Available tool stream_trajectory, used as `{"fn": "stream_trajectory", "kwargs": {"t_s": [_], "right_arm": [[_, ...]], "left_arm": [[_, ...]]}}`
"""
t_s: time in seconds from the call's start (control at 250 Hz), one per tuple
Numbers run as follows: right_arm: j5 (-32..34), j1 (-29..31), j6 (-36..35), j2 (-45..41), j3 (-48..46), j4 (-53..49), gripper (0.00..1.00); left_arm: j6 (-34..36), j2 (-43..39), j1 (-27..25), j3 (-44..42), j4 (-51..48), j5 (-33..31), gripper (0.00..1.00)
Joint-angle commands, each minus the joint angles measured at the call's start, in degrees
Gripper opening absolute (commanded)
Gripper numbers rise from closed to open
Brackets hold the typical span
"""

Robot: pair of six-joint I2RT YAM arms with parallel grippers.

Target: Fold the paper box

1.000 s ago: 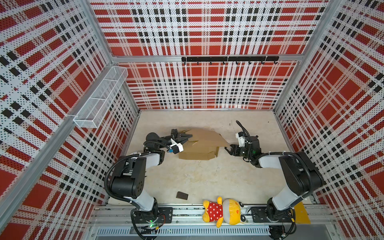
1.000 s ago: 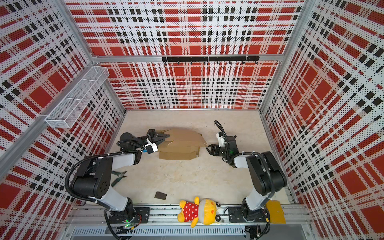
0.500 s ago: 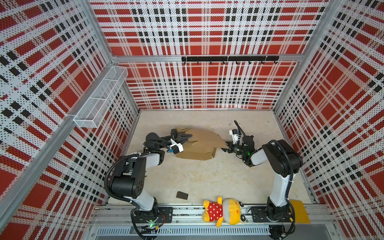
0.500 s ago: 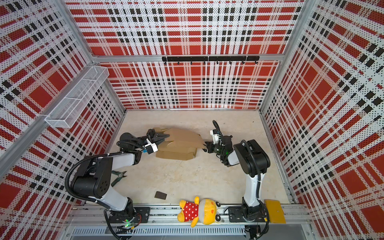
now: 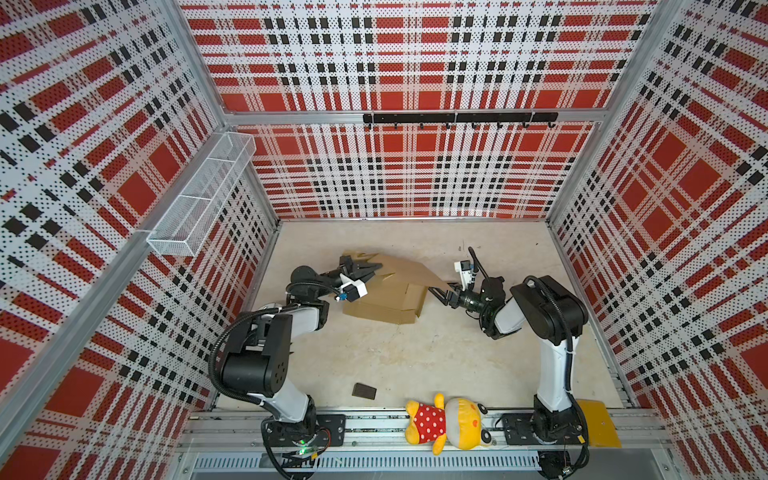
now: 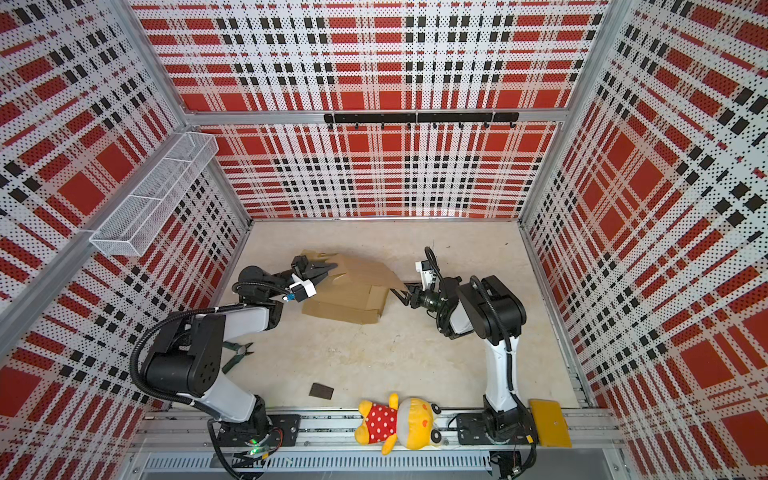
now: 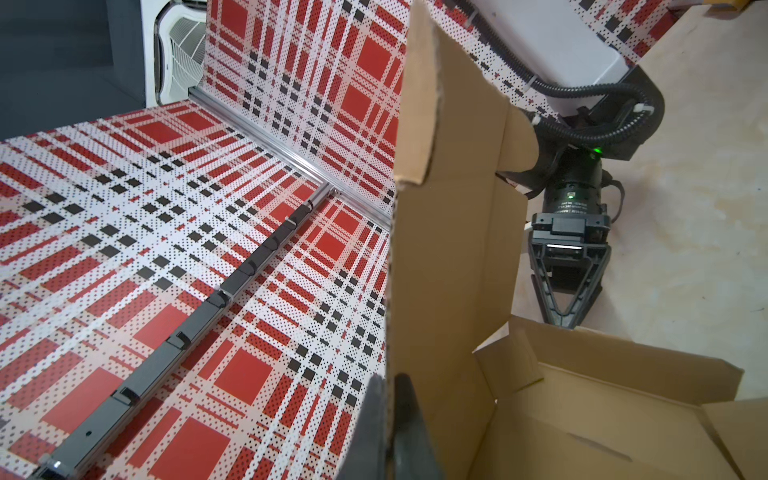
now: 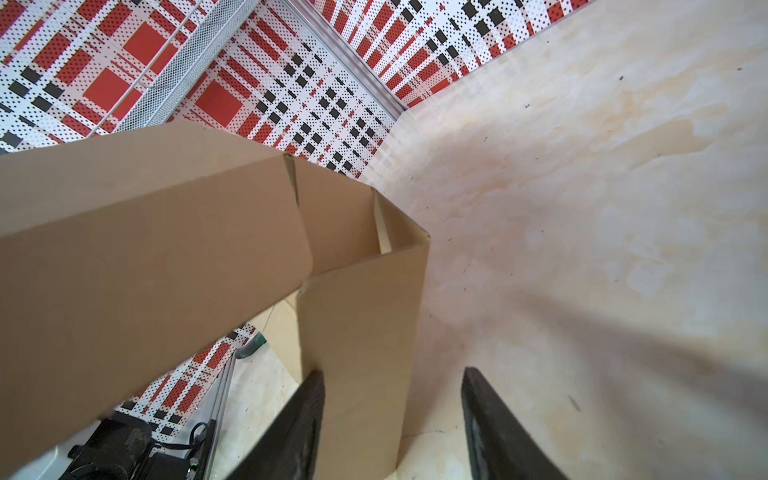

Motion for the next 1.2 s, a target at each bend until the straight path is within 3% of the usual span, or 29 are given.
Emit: {"fn": "stream_trajectory", "kwargs": {"t_s": [0.0,0.12,0.504,0.74,0.856,1.012,1.197], "right_arm": [[1.2,0.5,-0.3,1.0,0.9,3.3,0.55],[2.5,0.5,-0.3,1.5,0.9,3.1,0.54],[3.8,1.5,-2.7,1.4,2.9,-3.1,0.53],[2.7,1.7,-1.6,1.6,3.4,0.0,0.54],[0.5,1.8,2.2,3.6,3.5,7.1,0.55],[-0.4,3.0,2.0,4.6,4.6,6.8,0.55],[1.2,3.7,2.1,5.6,5.0,7.2,0.55]], "left_arm": [[-4.2,-0.3,0.3,1.2,1.0,-2.3,0.0],[-6.9,-0.7,0.2,1.4,1.0,-5.9,0.0],[-7.8,-1.8,-0.1,0.3,1.5,-6.9,0.0],[-7.2,-2.2,-0.2,0.0,1.4,-4.6,0.0],[-4.3,-2.0,-0.4,-1.3,1.4,-2.0,0.0],[2.1,-2.0,-0.3,-3.5,1.4,3.2,0.0],[0.6,-1.9,-0.6,-3.2,1.3,1.4,0.0]]}}
